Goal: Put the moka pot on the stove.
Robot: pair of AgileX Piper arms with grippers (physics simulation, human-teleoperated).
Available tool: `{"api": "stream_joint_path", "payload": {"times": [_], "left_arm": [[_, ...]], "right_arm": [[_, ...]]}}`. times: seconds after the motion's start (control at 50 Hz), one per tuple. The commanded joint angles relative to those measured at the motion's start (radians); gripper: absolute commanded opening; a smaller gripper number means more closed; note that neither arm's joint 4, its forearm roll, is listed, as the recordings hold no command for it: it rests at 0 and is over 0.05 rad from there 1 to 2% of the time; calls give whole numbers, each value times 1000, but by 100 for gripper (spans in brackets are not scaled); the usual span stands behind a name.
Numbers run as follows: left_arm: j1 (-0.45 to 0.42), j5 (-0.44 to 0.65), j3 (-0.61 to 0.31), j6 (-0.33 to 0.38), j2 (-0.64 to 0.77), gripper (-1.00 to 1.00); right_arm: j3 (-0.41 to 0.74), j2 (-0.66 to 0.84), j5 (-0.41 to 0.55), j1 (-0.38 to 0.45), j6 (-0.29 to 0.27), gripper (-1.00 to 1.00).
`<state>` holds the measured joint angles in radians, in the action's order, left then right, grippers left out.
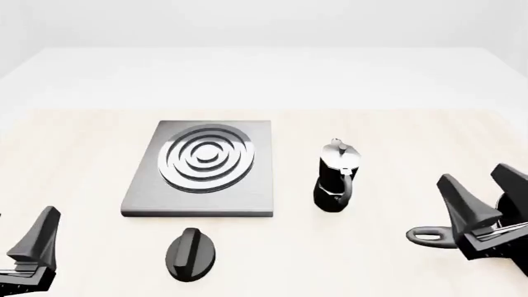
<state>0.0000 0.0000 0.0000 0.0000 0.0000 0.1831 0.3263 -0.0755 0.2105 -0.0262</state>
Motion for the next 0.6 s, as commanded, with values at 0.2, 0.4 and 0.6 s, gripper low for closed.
{"api": "stream_joint_path", "payload": {"times": [0.2, 0.4, 0.6], "left_arm": [[0, 0, 0, 0, 0, 100], [0, 0, 0, 0, 0, 100], [0, 0, 0, 0, 0, 100]], "right_arm": [[-23, 266, -193, 74, -25, 100], [-18, 383, -265, 101, -33, 100], [-13, 541, -378, 131, -37, 100]]}}
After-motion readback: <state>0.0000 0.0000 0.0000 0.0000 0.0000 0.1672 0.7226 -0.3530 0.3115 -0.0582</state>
